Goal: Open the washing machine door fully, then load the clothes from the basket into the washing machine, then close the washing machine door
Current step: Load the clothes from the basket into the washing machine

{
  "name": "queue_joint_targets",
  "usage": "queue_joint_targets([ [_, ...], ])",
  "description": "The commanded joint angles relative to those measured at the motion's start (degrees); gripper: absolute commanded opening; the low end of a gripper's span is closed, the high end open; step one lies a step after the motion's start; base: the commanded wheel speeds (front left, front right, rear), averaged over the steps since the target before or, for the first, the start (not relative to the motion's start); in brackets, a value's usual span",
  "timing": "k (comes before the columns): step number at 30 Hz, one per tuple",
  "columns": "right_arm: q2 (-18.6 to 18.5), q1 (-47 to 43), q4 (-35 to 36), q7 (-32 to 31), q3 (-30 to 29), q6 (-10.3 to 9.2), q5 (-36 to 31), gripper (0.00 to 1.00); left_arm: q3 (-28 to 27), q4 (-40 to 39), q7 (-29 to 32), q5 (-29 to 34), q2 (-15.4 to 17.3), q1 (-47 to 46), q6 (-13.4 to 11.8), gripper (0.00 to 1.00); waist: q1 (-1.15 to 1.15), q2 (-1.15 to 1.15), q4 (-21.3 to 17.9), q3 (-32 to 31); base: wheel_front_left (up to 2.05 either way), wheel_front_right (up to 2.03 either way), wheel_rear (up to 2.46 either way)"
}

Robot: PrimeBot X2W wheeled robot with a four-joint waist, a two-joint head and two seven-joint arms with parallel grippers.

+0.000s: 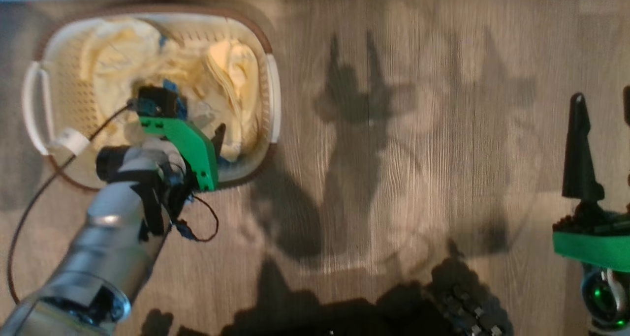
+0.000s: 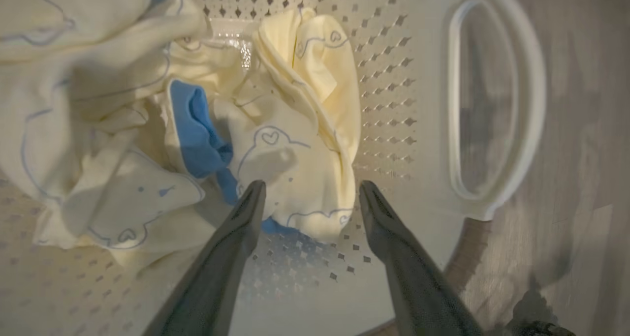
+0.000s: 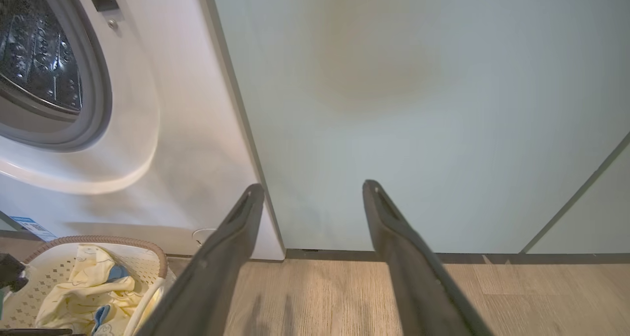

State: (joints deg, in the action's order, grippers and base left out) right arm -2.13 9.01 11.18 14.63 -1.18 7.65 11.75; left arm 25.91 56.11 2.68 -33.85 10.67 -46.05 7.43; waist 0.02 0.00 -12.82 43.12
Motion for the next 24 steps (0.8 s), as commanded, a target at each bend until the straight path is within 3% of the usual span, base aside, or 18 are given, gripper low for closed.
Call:
queue_joint_targets([
  [1,-0.75,0.55,2.54,0.37,1.2,-0.16,0.58,1.0,0.51,-0.69,0.89,-2.13,2.68,-1.36,0.05,1.0,-0.02,0.0,-1.81,6.14,0.0,0.0,0.0],
  [8,-0.75,2.87,4.18,0.37,2.22,-0.16,1.95,1.0,5.81,-1.11,2.38,-8.64,6.93,-6.02,0.05,1.0,-0.02,0.0,-3.67,11.89,0.0,0.0,0.0],
  [16,-0.75,3.66,5.58,0.37,3.74,-0.16,3.48,1.0,10.86,1.77,2.84,-10.91,10.46,-10.7,0.05,1.0,-0.02,0.0,-7.25,16.09,0.0,0.0,0.0],
  [24,-0.75,2.21,6.28,0.37,3.67,-0.16,3.27,1.0,13.3,7.25,0.96,-12.83,8.43,-12.73,0.05,1.0,-0.02,0.0,-8.01,16.41,0.0,0.0,0.0],
])
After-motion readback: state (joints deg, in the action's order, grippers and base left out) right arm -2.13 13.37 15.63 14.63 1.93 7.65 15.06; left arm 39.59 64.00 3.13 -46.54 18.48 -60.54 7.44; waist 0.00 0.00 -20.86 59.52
